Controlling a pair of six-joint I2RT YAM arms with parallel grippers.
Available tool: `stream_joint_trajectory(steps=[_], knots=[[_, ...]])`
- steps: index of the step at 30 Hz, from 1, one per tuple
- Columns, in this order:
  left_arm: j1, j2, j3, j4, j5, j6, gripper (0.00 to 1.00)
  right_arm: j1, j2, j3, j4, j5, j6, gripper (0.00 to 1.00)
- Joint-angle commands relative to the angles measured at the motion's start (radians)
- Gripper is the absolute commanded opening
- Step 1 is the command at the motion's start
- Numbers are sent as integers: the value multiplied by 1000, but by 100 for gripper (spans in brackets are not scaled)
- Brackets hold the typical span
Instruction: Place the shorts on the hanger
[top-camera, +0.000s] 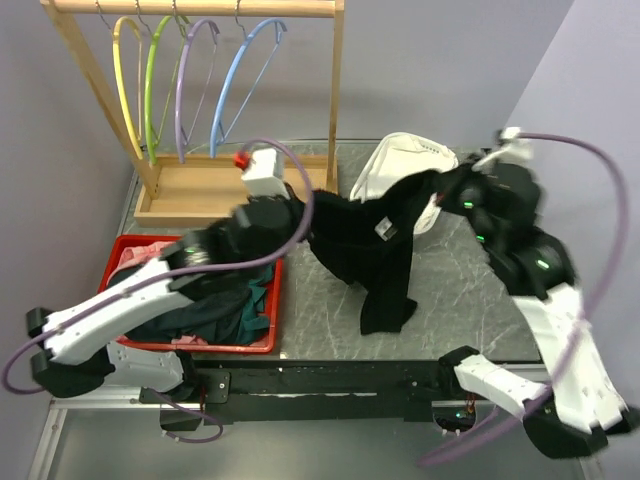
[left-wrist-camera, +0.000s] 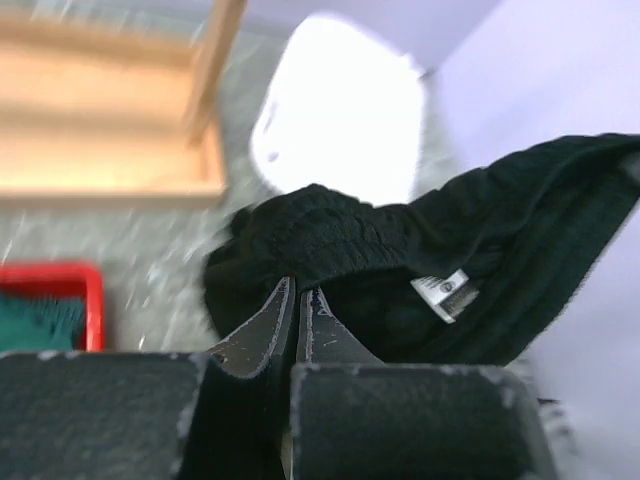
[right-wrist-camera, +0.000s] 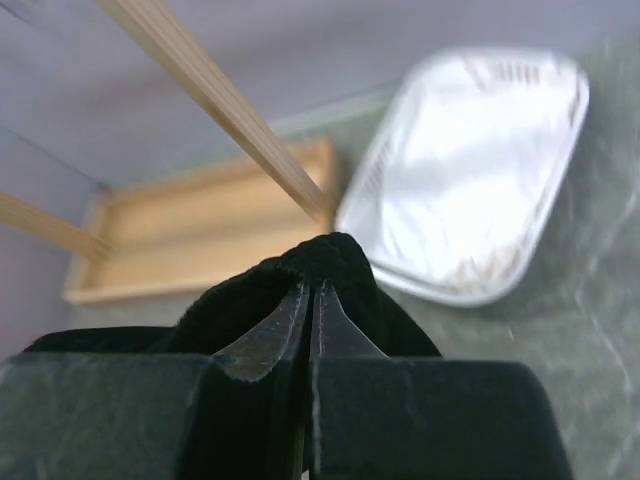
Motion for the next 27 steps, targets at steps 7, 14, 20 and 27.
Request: stream_joint_trajectory(steps=[7, 14, 20, 27], knots=[[31, 5, 400, -115, 98, 246, 1, -7, -38, 359, -218, 16, -23, 0], [122, -84, 55, 19, 271, 157, 1, -5, -102, 40, -145, 21, 3, 0], [160, -111, -429, 292, 504, 53, 1, -5, -167, -509, 107, -42, 96, 0], [140, -73, -505, 307, 522, 39, 35, -5, -13, -684, 282, -111, 107, 0]])
